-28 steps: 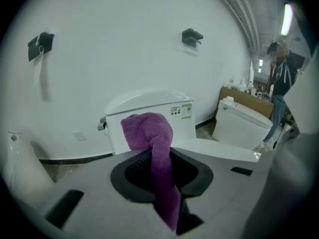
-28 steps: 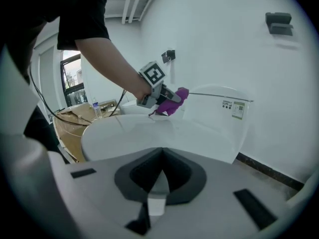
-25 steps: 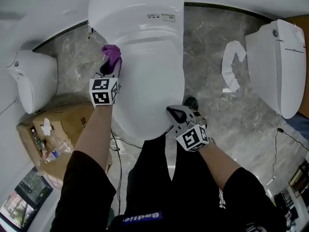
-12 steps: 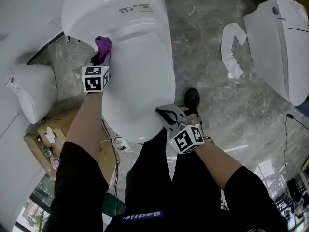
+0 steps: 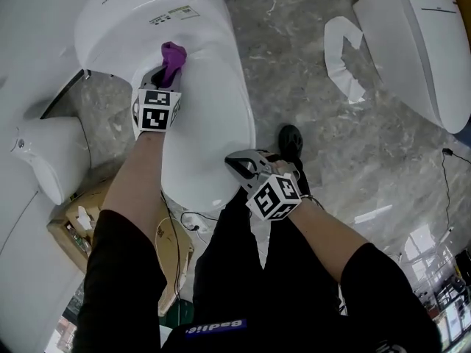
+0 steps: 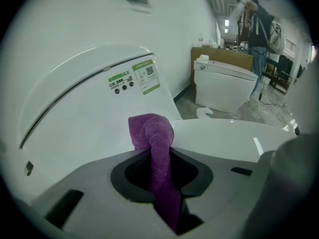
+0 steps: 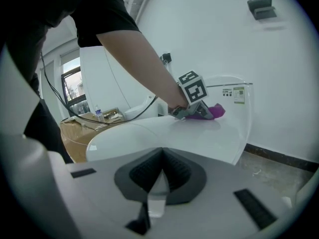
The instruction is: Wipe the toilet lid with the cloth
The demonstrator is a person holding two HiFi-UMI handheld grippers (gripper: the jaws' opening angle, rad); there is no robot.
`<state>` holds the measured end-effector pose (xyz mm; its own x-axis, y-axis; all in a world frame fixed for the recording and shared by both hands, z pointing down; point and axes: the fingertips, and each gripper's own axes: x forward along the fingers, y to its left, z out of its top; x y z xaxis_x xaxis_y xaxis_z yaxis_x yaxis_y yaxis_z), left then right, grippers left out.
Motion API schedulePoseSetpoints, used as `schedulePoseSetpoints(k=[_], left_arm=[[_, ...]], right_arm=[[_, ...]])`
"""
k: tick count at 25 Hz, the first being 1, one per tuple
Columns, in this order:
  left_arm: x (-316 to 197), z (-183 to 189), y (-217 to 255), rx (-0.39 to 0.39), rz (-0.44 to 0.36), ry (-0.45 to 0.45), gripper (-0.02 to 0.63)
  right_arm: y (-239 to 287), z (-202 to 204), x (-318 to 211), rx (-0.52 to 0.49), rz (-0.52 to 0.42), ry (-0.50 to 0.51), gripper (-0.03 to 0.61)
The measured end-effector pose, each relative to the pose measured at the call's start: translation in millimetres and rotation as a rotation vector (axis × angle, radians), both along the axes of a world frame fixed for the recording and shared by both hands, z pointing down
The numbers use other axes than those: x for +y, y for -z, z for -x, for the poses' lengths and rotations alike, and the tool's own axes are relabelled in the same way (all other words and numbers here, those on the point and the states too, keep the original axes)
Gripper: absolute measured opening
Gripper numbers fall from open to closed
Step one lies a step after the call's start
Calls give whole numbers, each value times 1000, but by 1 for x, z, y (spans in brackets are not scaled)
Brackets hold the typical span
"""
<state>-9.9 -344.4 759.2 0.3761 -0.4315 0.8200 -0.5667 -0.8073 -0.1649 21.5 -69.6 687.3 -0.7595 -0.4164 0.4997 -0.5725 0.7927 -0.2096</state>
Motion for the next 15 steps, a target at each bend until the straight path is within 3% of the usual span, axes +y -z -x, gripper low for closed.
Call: schedulePoseSetpoints(k=[5, 15], left_arm=[[16, -53, -1, 12, 15, -157, 83], [80, -126, -5, 42, 48, -376, 83]], right_arm=[[-5, 2, 0, 19, -6, -65, 28], [-19, 2, 4, 53, -22, -103, 28]])
